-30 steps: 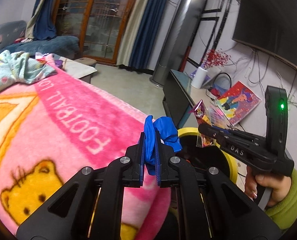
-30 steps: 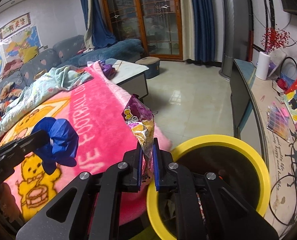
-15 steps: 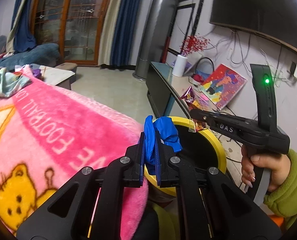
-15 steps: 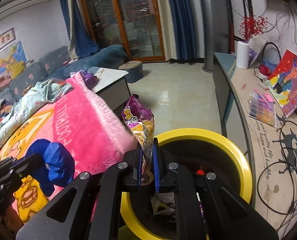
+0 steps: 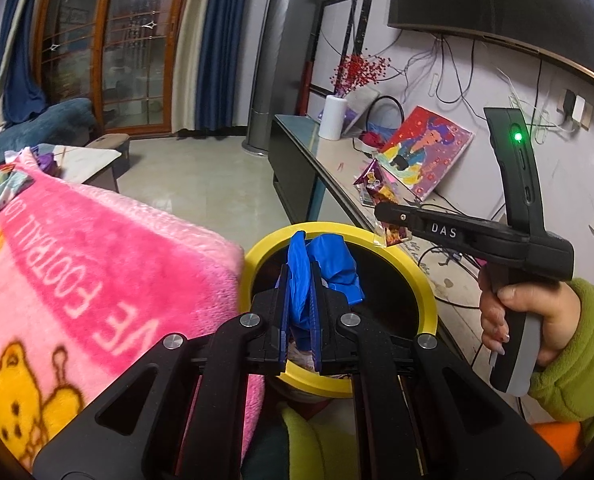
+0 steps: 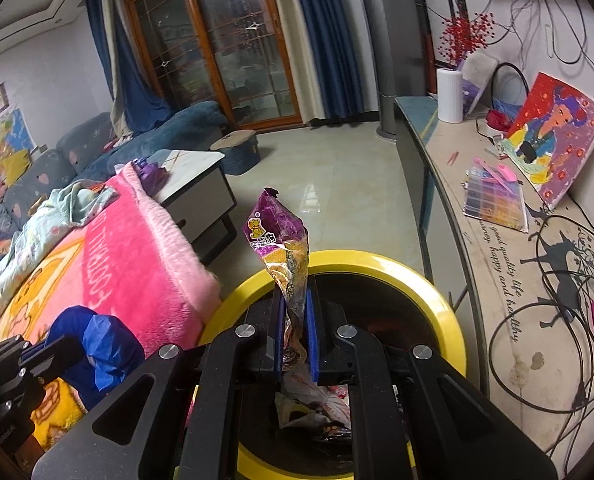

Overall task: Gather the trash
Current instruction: 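Carry the blue bow and candy packet with both tools over the bin, then open both tools to drop the bow and packet into the bin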

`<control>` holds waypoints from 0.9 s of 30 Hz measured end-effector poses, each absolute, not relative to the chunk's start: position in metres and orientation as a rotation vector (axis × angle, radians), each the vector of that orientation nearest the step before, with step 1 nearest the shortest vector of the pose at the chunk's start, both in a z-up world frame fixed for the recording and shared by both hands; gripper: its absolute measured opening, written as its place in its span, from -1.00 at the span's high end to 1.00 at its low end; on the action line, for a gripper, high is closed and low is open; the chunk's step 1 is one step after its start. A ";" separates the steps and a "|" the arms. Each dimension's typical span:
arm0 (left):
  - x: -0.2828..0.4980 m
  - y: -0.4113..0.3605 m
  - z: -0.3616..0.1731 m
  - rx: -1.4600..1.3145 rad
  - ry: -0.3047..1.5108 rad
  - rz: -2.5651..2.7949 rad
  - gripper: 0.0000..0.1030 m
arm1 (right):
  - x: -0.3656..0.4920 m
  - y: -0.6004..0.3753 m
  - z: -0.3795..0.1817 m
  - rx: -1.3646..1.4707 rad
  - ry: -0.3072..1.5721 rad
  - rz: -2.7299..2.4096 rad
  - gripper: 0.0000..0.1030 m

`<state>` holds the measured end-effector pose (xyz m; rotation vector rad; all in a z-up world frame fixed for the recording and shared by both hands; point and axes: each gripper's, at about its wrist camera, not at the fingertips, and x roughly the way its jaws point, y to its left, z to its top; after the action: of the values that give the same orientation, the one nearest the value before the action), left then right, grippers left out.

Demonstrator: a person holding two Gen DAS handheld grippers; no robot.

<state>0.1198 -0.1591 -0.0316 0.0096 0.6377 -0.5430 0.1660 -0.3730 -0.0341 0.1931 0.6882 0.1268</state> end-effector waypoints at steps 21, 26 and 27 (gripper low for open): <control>0.136 -0.211 -0.070 0.112 0.717 -0.618 0.92 | 0.179 -0.399 -0.068 0.283 0.802 0.117 0.80; 0.142 -0.217 -0.077 0.124 0.732 -0.622 0.89 | 0.181 -0.403 -0.075 0.297 0.820 0.108 0.60; 0.143 -0.218 -0.078 0.123 0.733 -0.621 0.82 | 0.181 -0.403 -0.076 0.299 0.823 0.105 0.46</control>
<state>0.1434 -0.2178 -0.0776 0.1229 0.7333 -0.6212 0.1810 -0.4030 -0.0756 0.2990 0.8229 0.1049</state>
